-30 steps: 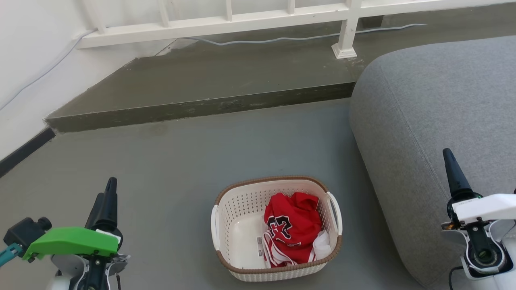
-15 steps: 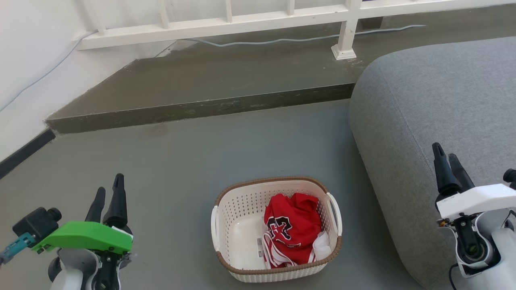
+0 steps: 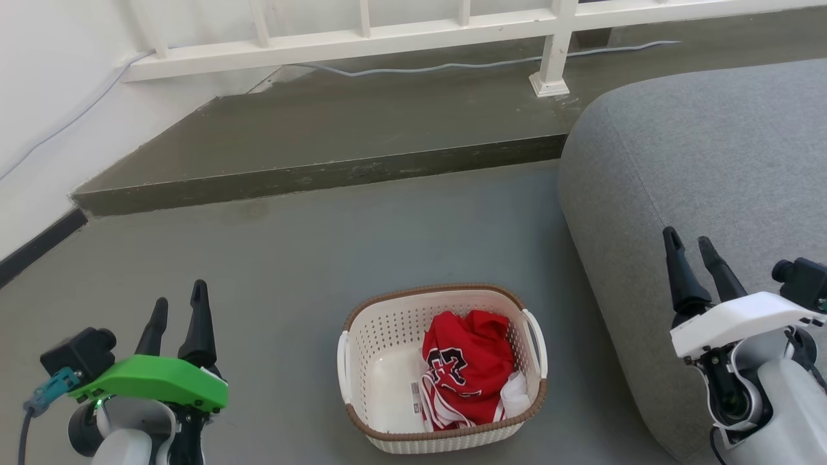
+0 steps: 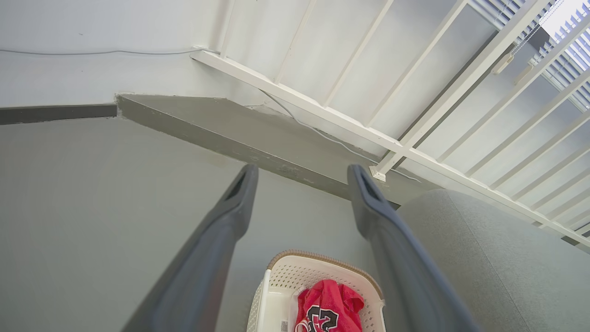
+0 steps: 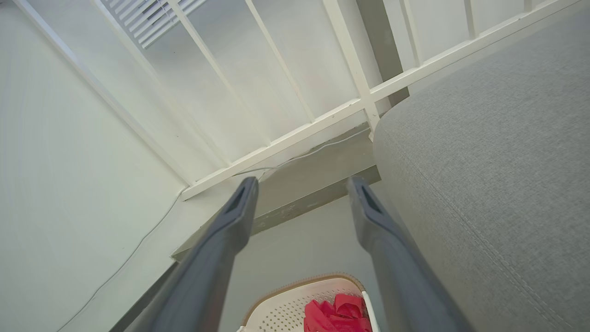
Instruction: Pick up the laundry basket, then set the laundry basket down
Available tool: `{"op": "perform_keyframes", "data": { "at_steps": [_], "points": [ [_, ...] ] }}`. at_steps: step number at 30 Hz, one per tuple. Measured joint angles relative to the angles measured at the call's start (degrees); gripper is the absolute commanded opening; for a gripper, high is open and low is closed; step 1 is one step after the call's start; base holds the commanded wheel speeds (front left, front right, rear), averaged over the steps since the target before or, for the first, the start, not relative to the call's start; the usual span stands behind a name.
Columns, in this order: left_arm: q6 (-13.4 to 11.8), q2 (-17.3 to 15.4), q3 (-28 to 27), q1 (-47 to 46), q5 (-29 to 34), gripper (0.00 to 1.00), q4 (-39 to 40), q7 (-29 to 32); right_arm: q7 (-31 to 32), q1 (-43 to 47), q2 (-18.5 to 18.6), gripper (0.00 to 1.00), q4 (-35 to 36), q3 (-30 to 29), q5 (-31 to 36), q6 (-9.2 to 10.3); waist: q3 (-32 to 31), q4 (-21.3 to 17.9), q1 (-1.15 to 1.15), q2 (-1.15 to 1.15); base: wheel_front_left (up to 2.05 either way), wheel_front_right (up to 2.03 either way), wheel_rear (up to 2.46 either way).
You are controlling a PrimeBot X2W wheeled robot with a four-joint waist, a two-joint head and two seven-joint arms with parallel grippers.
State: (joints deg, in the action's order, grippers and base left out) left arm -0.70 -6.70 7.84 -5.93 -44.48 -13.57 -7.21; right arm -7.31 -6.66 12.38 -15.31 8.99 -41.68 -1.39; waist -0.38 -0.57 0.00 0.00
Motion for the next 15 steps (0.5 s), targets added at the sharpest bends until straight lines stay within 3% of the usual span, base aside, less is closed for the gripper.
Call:
{"op": "perform_keyframes", "data": {
  "at_steps": [15],
  "points": [
    [-1.9,-0.2,2.3,-0.2,9.6,1.0,-1.6,-2.5,-2.5,-0.7,0.4,1.0,-0.8,4.2,10.1,0.08,-0.1,0.1,0.0,0.0,0.0,0.0,0.0]
  ]
}}
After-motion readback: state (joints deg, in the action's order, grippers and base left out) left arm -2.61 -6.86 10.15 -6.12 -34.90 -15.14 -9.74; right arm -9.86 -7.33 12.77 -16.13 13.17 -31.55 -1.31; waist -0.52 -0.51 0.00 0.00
